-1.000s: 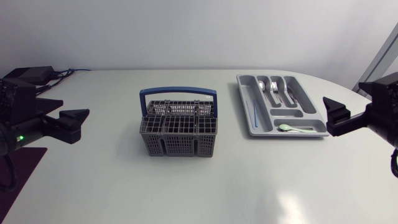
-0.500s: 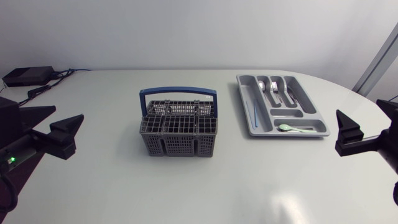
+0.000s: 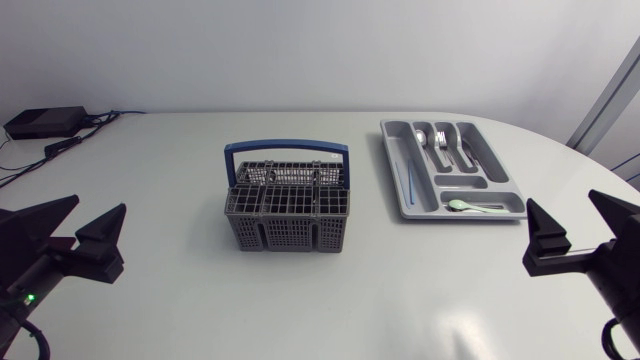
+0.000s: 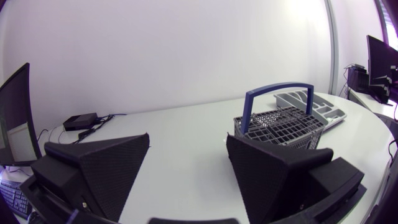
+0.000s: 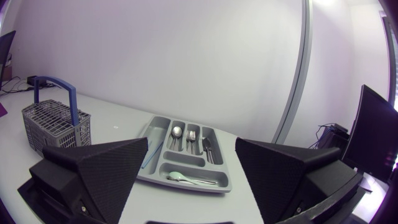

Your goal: Unload the cutlery basket into the drawer organizer.

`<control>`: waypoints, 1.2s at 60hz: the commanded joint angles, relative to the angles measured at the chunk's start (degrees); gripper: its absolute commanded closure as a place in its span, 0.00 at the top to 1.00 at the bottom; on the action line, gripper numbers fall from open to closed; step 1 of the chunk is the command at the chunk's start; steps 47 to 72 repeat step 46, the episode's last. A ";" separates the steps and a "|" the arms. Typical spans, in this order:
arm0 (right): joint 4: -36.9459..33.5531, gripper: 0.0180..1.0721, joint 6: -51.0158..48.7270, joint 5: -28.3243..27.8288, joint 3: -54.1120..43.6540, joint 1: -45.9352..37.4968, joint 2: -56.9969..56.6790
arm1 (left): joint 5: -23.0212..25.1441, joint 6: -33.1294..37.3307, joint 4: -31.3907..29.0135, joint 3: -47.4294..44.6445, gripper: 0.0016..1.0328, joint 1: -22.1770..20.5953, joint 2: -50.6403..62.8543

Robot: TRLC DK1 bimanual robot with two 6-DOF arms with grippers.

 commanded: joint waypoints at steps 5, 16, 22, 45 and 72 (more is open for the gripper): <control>-0.01 0.96 5.05 1.15 -3.84 1.80 -3.69 | -1.62 -3.49 2.05 -4.86 0.96 -0.50 -4.58; -0.13 0.96 8.84 2.08 -7.21 3.67 -7.91 | -3.54 -5.77 3.94 -9.41 0.96 -0.76 -9.79; -0.19 0.96 10.91 2.58 -9.05 4.70 -10.22 | -4.60 -7.02 4.98 -11.90 0.96 -0.90 -12.64; -0.23 0.96 12.29 2.92 -10.28 5.39 -11.77 | -5.30 -7.86 5.67 -13.56 0.96 -0.99 -14.55; -0.23 0.96 12.29 2.92 -10.28 5.39 -11.77 | -5.30 -7.86 5.67 -13.56 0.96 -0.99 -14.55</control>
